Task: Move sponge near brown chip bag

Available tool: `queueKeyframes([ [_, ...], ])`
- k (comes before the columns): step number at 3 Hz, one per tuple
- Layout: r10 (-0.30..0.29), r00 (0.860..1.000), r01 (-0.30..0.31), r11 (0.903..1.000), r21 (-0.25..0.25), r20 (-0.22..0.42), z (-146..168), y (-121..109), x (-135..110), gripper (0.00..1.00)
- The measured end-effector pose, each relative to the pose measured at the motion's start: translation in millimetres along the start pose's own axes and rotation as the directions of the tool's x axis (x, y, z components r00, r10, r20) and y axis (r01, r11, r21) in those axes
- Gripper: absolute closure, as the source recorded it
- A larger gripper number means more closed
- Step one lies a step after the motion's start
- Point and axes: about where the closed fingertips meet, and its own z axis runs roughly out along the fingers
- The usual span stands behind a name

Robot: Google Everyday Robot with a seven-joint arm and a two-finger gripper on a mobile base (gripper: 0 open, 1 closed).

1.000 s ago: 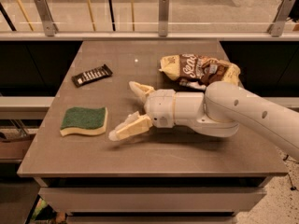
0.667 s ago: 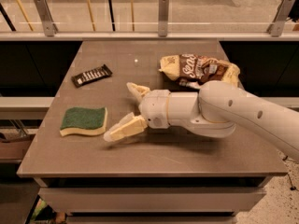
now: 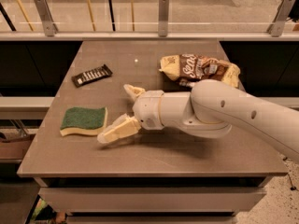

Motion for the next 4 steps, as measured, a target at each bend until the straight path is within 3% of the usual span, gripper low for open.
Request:
queueKeyframes([
  [4, -0.014, 1.0, 0.015, 0.9961, -0.087, 0.012, 23.3, 33.8, -3.1, 0.0],
])
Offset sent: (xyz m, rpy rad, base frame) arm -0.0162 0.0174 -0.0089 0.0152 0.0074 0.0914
